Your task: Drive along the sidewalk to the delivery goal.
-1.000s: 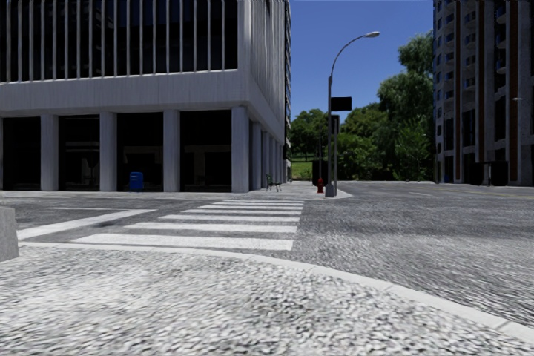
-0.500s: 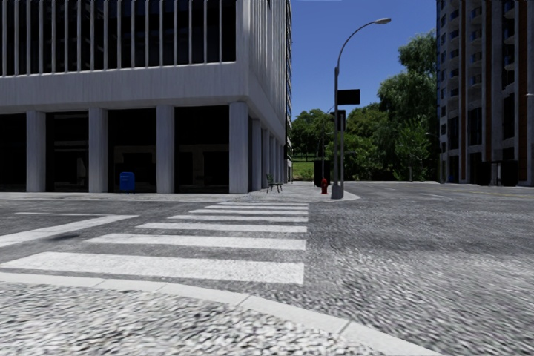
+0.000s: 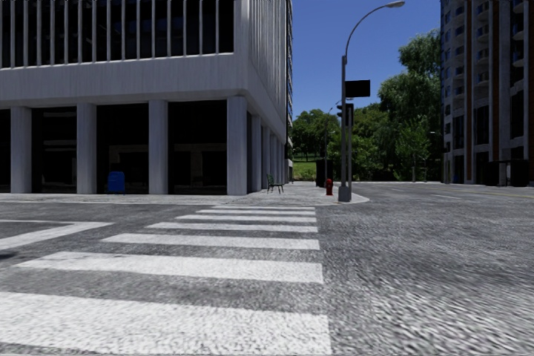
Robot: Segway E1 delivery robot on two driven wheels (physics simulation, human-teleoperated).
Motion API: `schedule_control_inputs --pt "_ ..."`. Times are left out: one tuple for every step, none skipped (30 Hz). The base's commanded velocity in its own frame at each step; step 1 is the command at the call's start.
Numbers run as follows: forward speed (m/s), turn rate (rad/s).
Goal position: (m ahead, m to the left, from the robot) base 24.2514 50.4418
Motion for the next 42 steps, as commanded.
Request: schedule_control_inputs --pt "2.0 0.0" --pt "2.0 0.0" --pt "2.0 0.0" --pt "2.0 0.0" --pt "1.94 0.0" --pt "1.94 0.0" --pt "1.9 0.0" --pt "1.81 0.0" --pt "1.71 0.0" --pt "1.71 0.0" --pt "1.65 0.0" --pt "1.57 0.0" --pt "1.57 0.0" --pt "1.48 0.0" --pt "1.39 0.0" --pt "1.37 0.0" --pt "1.37 0.0" --pt "1.36 0.0" --pt "1.36 0.0" --pt "1.36 0.0" --pt "1.36 0.0" --pt "1.36 0.0" --pt "1.36 0.0" --pt "1.36 0.0" --pt "1.36 0.0" --pt "1.36 0.0" --pt "1.36 0.0" --pt "1.36 0.0" --pt "1.36 0.0" --pt "1.36 0.0" --pt "1.36 0.0" --pt "1.36 0.0" --pt "1.36 0.0" --pt "1.4 0.0" --pt "1.44 0.0" --pt "1.44 0.0" --pt "1.48 0.0" --pt "1.52 0.0" --pt "1.52 0.0" --pt "1.59 0.0" --pt "2.0 0.0" --pt "2.0 0.0"
